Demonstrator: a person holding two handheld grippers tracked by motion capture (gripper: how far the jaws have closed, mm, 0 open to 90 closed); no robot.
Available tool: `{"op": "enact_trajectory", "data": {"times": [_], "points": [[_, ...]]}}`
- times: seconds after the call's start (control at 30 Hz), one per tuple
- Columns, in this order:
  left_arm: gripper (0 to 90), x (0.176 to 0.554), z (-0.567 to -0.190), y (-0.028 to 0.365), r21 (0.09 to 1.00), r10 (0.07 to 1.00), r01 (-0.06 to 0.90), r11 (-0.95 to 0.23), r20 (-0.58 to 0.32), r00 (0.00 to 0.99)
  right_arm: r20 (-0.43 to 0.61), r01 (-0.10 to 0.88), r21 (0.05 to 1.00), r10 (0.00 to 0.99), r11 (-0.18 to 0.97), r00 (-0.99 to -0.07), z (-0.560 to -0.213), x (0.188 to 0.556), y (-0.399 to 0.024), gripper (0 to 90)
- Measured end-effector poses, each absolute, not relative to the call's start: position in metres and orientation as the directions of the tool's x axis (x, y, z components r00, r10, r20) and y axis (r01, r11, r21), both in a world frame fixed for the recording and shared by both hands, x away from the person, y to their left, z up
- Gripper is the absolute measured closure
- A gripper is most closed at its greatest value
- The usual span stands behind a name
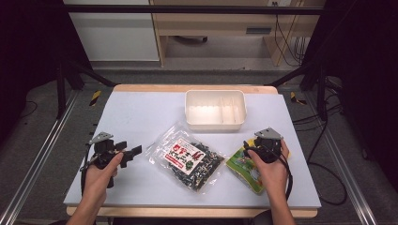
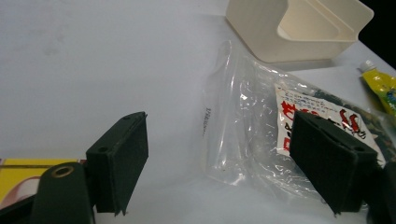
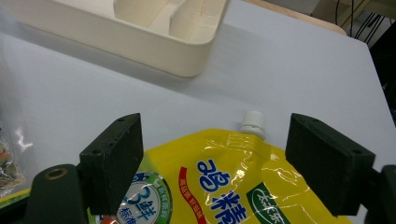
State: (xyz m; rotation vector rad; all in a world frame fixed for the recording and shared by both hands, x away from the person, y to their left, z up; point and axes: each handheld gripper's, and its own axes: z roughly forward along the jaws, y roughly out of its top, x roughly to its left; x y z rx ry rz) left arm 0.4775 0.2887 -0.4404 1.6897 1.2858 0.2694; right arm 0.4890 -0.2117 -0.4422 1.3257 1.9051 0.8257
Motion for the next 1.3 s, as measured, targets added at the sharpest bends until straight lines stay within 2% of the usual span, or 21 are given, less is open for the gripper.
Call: {"op": "enact_trajectory", "data": {"times": [0.1,0.23,0.43,0.5,0.83,1.0,1.07,1.17,1.3], "points": [[26.7,0.481,-0.445,0.291,0.759,0.843,0.65,0.048,-0.379,0.381,-0.168,0.533,0.794,0.947,0.294,-0.273,-0.443,0.49,-0.21,19.6],[33.0,0.486,-0.454,0.287,0.719,0.818,0.693,0.059,-0.433,0.379,-0.169,0.535,0.79,0.946,0.299,-0.277,-0.443,0.489,-0.209,19.6],[35.2,0.487,-0.461,0.274,0.686,0.804,0.724,0.067,-0.467,0.369,-0.174,0.539,0.785,0.943,0.306,-0.282,-0.443,0.488,-0.207,19.6],[36.6,0.491,-0.466,0.273,0.662,0.786,0.745,0.087,-0.505,0.357,-0.178,0.538,0.783,0.942,0.311,-0.285,-0.443,0.489,-0.207,19.6],[37.6,0.494,-0.476,0.266,0.634,0.779,0.771,0.059,-0.512,0.361,-0.176,0.544,0.778,0.94,0.314,-0.292,-0.444,0.489,-0.206,19.5],[38.9,0.495,-0.479,0.267,0.605,0.752,0.792,0.081,-0.559,0.35,-0.182,0.547,0.773,0.938,0.322,-0.296,-0.444,0.489,-0.204,19.4],[39.5,0.497,-0.481,0.269,0.633,0.76,0.772,0.062,-0.531,0.374,-0.185,0.545,0.773,0.937,0.326,-0.298,-0.444,0.49,-0.205,19.4],[41.0,0.497,-0.482,0.27,0.626,0.752,0.777,0.073,-0.546,0.369,-0.176,0.545,0.776,0.939,0.317,-0.296,-0.443,0.488,-0.204,19.4],[45.4,0.496,-0.476,0.274,0.624,0.694,0.768,0.144,-0.617,0.371,-0.182,0.538,0.778,0.937,0.323,-0.299,-0.443,0.488,-0.203,19.4]]}}
